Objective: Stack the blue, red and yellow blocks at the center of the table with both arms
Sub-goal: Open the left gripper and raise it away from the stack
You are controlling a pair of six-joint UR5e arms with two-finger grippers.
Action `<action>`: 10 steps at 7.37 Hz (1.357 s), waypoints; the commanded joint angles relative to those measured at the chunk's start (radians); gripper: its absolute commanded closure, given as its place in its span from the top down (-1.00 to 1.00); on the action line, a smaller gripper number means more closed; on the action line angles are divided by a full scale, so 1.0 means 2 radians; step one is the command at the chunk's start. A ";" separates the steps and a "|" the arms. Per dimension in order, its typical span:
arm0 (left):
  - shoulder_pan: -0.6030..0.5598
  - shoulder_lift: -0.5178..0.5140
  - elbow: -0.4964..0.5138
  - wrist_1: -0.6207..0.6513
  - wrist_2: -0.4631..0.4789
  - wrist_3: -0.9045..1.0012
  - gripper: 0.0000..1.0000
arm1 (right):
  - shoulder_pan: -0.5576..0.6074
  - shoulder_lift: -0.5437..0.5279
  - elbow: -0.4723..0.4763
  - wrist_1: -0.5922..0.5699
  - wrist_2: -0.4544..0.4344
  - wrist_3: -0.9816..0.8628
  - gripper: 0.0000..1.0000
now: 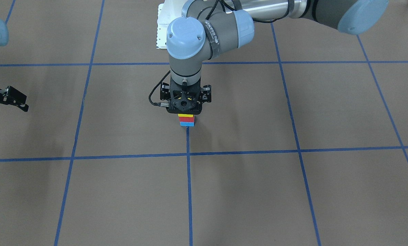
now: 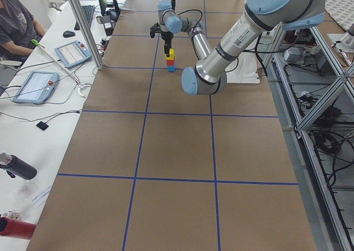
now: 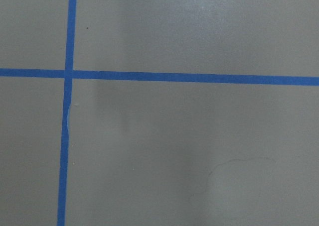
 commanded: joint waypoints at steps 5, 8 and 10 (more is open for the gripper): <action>-0.219 0.379 -0.252 0.029 -0.051 0.357 0.98 | 0.050 -0.010 -0.003 0.000 0.005 -0.010 1.00; -0.339 0.432 -0.157 -0.051 -0.111 0.440 0.98 | 0.123 -0.029 -0.009 -0.008 0.045 -0.092 1.00; -0.402 0.425 -0.088 -0.066 -0.131 0.487 0.98 | 0.150 -0.055 -0.007 -0.008 0.062 -0.127 1.00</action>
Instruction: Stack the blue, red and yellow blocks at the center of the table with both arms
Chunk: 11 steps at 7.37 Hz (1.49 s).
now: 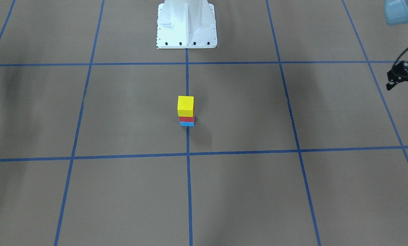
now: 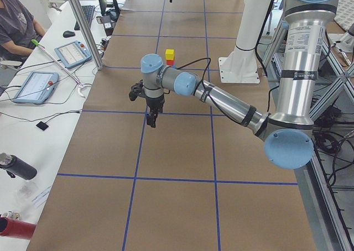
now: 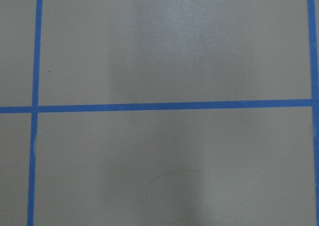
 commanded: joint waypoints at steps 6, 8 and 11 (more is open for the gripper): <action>-0.077 -0.026 0.092 0.008 -0.067 -0.023 0.98 | 0.012 -0.001 0.008 -0.058 0.026 -0.034 1.00; -0.079 -0.026 0.095 0.008 -0.070 0.009 0.99 | 0.029 0.018 0.001 -0.112 0.026 -0.096 1.00; -0.084 -0.027 0.121 0.004 -0.071 0.041 0.99 | 0.082 0.055 0.005 -0.235 0.011 -0.218 1.00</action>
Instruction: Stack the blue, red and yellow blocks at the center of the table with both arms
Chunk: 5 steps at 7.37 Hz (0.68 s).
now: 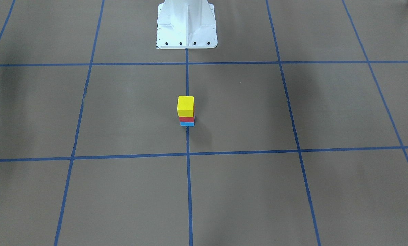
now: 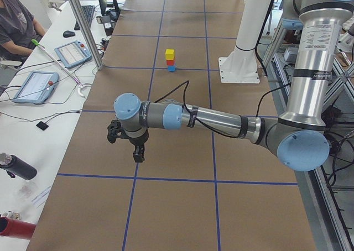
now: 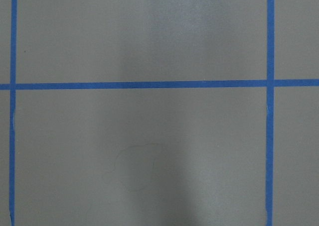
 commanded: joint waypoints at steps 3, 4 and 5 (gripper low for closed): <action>-0.026 0.011 0.013 -0.003 -0.001 0.016 0.99 | 0.025 -0.002 0.004 -0.037 -0.037 -0.051 1.00; -0.026 0.017 0.018 -0.012 0.000 0.018 0.99 | 0.025 -0.001 0.006 -0.037 -0.041 -0.051 1.00; -0.026 0.016 0.012 -0.019 0.028 0.016 0.99 | 0.025 0.000 0.006 -0.037 -0.058 -0.056 1.00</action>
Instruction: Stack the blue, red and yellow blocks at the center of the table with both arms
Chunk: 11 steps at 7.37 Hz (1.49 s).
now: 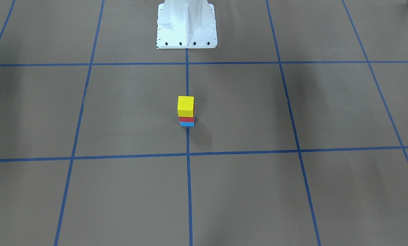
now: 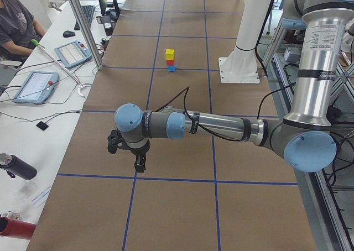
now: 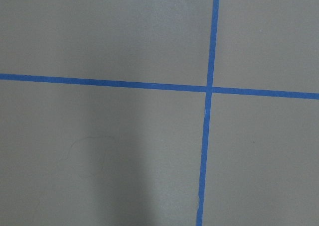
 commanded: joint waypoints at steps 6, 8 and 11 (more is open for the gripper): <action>0.000 0.002 -0.016 -0.002 0.057 -0.010 0.99 | -0.001 -0.005 -0.003 -0.002 -0.042 -0.035 1.00; 0.003 0.001 -0.015 -0.008 0.057 -0.010 0.99 | -0.001 -0.005 -0.001 -0.002 -0.042 -0.035 1.00; 0.004 0.001 -0.016 -0.008 0.056 -0.010 0.99 | 0.000 -0.005 0.000 -0.002 -0.042 -0.035 1.00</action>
